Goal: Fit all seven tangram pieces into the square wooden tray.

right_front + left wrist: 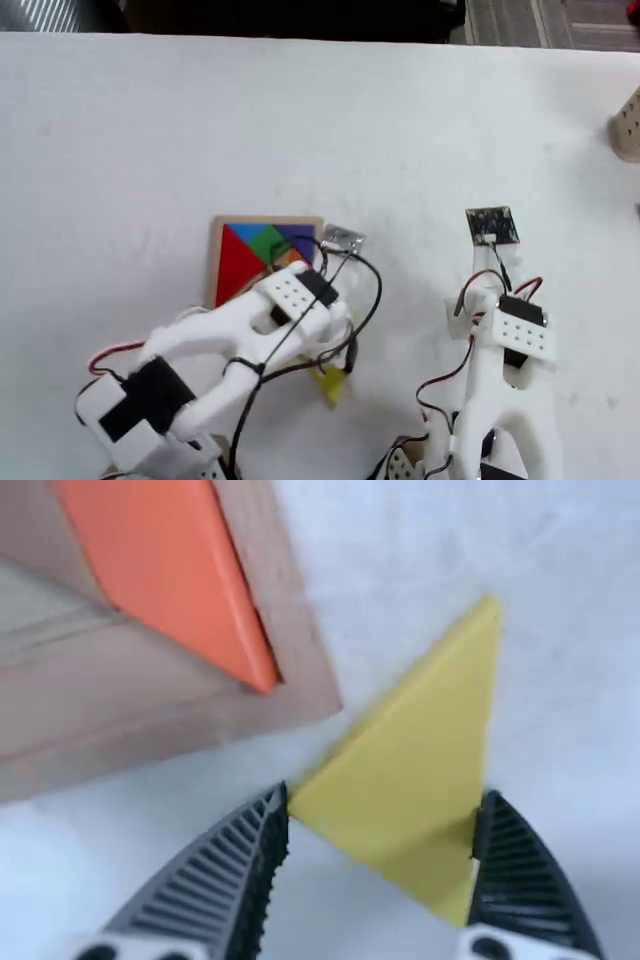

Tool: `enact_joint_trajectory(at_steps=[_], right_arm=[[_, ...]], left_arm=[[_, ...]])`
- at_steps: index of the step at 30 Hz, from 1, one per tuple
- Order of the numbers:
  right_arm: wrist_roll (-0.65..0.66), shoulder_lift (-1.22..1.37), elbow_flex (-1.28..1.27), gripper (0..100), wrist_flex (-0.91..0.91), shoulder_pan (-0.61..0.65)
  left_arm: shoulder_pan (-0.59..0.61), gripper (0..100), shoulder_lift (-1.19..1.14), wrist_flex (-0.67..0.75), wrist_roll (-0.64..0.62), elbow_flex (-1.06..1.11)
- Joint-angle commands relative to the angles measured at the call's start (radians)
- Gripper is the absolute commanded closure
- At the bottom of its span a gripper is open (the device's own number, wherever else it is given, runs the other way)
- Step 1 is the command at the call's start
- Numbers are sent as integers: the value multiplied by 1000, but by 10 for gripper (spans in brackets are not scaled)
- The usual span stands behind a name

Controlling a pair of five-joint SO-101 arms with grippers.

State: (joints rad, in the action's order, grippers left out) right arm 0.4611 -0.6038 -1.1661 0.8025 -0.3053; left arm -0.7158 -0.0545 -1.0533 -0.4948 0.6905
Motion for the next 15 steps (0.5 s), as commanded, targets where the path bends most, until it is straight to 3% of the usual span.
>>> enact_joint_trajectory(at_steps=[1, 5, 15], right_arm=[[14, -19, 6, 978, -15, 33], [14, -19, 6, 978, -15, 35], [14, -19, 6, 978, -15, 33]], left_arm=[[-4, 762, -122, 2, -11, -77], [1, 762, -213, -68, -11, -170], [-4, 689, -216, -57, -37, -180]])
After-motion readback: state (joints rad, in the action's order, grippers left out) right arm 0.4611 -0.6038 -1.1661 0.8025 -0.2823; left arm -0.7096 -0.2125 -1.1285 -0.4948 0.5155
